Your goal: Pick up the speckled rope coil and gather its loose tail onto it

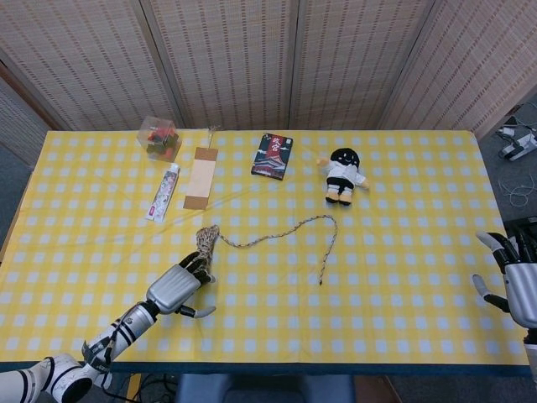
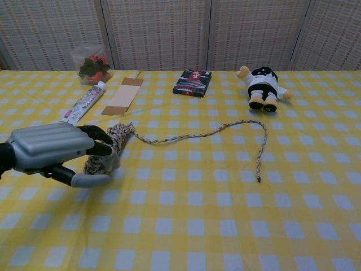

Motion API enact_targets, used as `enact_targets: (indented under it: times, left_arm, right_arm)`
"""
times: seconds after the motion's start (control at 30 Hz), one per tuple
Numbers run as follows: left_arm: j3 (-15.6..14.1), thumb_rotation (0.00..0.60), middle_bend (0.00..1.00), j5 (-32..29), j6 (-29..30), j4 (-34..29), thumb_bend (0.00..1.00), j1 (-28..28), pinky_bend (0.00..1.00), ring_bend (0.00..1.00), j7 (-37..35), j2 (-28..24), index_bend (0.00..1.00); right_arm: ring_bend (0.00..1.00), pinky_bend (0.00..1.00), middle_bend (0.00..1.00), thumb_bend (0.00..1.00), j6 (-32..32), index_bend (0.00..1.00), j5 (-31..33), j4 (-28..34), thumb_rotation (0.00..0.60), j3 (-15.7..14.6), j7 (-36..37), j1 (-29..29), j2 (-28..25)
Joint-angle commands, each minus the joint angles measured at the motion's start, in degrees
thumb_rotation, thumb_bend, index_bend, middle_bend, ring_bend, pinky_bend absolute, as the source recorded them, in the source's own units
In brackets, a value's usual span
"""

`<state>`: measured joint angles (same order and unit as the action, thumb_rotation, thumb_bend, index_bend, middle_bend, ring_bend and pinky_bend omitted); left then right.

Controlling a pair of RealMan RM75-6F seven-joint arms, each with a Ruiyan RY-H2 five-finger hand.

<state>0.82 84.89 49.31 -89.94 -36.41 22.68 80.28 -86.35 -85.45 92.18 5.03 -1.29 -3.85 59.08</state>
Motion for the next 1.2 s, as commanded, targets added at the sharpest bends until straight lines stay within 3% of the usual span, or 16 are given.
enact_targets:
  times: [0.03,0.43,0.53,0.67,0.7,0.77,0.8,0.9,1.03,1.2]
  left_arm:
    - [-0.2,0.000,0.30,-0.8,3.0,2.4,0.23,0.8,0.00,0.09,7.3,0.6,0.32]
    - [1.1,0.000,0.30,-13.1,5.6,3.4,0.23,3.1,0.00,0.09,19.2,-2.3,0.33]
    - [2.0,0.000,0.30,-15.5,6.8,2.6,0.23,3.7,0.00,0.10,18.5,-2.9,0.33]
    - [4.3,0.002,0.31,-16.1,10.0,0.4,0.23,4.9,0.00,0.13,12.0,-3.2,0.35]
    - [4.8,0.023,0.32,-15.8,10.9,0.2,0.23,5.3,0.00,0.15,9.9,-2.9,0.36]
    - [5.9,0.146,0.34,-13.6,13.8,1.0,0.23,5.9,0.00,0.18,5.4,-1.3,0.36]
    - [6.0,0.243,0.35,-12.4,14.8,2.0,0.23,6.0,0.01,0.20,4.2,-0.5,0.37]
    - [6.4,0.349,0.34,-11.7,15.9,5.1,0.23,5.6,0.02,0.21,3.8,1.8,0.33]
    - [7.8,0.564,0.28,-15.2,14.1,6.6,0.22,4.5,0.03,0.21,5.1,3.8,0.24]
    - [9.2,0.600,0.25,-19.7,11.7,8.8,0.22,2.9,0.04,0.21,6.7,5.9,0.23]
  right_arm:
    - [0.03,0.12,0.20,0.29,0.0,0.19,0.1,0.0,0.600,0.1,-0.1,0.0,0.0]
    - [0.03,0.12,0.20,0.29,-0.3,0.19,-0.2,0.0,0.600,0.1,0.2,0.0,0.2]
    - [0.03,0.12,0.20,0.29,-0.3,0.19,-0.2,-0.2,0.600,0.1,0.4,0.0,0.3]
    - [0.03,0.12,0.20,0.29,-0.2,0.19,-0.3,-0.3,0.600,0.1,0.5,-0.1,0.3]
    - [0.03,0.12,0.20,0.29,-0.1,0.19,-0.2,-0.3,0.600,0.1,0.5,-0.1,0.3]
    - [0.03,0.12,0.20,0.29,-0.1,0.19,-0.2,-0.3,0.600,0.1,0.5,-0.1,0.3]
    - [0.03,0.12,0.20,0.29,-0.1,0.19,-0.2,-0.2,0.600,0.1,0.6,-0.1,0.3]
    - [0.03,0.12,0.20,0.29,-0.1,0.19,-0.3,-0.2,0.600,0.1,0.6,-0.2,0.3]
    - [0.03,0.12,0.20,0.29,-0.1,0.19,-0.3,-0.1,0.600,0.1,0.6,-0.1,0.2]
    - [0.03,0.12,0.20,0.29,-0.3,0.19,-0.1,-0.2,0.600,0.1,0.8,0.0,0.1]
